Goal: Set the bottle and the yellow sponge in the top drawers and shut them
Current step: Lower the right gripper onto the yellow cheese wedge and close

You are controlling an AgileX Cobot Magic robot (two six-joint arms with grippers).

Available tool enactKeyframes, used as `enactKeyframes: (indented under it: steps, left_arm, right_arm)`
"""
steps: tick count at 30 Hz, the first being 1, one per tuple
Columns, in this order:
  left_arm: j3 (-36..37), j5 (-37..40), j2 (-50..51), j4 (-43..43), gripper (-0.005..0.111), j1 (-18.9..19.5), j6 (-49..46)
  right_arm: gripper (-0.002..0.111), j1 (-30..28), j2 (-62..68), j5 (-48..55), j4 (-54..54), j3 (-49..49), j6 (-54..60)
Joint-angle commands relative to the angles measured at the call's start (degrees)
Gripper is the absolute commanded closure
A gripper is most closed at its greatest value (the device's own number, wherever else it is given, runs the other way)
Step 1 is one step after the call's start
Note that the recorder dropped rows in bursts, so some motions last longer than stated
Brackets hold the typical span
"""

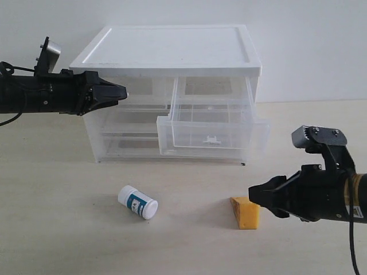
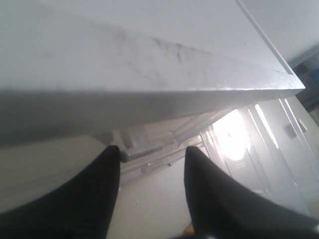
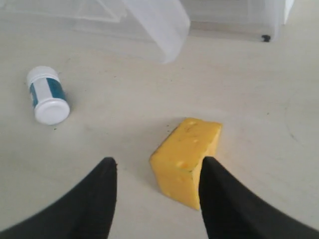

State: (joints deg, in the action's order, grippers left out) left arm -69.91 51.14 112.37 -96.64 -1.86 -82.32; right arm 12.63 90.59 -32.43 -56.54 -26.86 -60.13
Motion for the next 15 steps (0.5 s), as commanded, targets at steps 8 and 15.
enactKeyframes:
  steps: [8,15]
  left_arm:
    - [-0.8,-2.2,-0.1,-3.3,0.066,0.0,-0.8]
    - [-0.8,-2.2,-0.1,-3.3,0.066,0.0,-0.8]
  right_arm:
    - [0.061,0.1,4.9,-3.4,8.1,0.2,11.5]
    - [0.051,0.1,9.4,-7.6,12.0,0.2,13.9]
